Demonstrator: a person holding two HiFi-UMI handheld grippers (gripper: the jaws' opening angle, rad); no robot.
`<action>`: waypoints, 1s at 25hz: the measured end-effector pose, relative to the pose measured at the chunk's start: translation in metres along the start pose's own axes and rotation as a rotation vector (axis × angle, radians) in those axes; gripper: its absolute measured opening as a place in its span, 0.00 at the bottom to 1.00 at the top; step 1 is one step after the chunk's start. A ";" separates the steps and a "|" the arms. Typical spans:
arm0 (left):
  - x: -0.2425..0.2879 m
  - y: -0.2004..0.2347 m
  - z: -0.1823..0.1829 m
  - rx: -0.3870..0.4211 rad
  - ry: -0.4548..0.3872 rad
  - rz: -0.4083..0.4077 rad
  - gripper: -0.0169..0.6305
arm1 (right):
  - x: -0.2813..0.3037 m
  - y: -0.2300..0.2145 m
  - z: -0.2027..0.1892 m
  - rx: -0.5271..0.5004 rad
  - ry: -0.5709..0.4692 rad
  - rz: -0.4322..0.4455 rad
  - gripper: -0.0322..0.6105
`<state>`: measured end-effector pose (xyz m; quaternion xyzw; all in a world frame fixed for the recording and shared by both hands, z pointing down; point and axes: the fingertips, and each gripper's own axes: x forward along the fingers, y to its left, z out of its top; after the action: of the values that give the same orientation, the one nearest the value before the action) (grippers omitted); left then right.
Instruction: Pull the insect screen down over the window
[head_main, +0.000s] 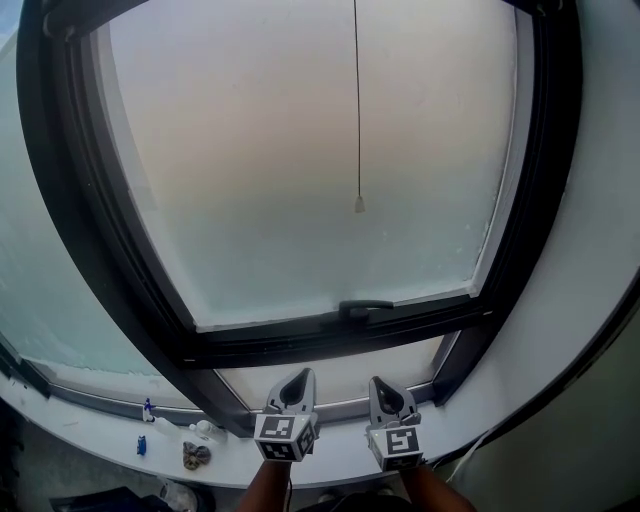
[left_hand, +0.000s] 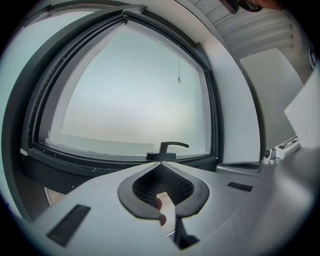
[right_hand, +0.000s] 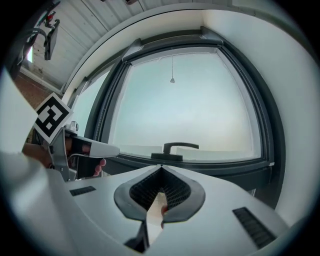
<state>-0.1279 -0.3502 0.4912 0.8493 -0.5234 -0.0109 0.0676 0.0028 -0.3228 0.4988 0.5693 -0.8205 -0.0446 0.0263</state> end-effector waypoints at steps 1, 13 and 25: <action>0.003 -0.004 0.007 -0.003 -0.012 -0.004 0.03 | 0.002 -0.003 0.005 -0.001 -0.009 0.003 0.05; 0.034 -0.023 0.083 0.104 -0.144 0.020 0.03 | 0.034 -0.049 0.077 -0.069 -0.096 0.014 0.05; 0.044 -0.018 0.202 0.312 -0.338 0.057 0.03 | 0.062 -0.070 0.204 -0.219 -0.326 0.015 0.05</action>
<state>-0.1099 -0.4025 0.2910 0.8206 -0.5463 -0.0700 -0.1528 0.0267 -0.3961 0.2883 0.5422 -0.8084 -0.2249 -0.0447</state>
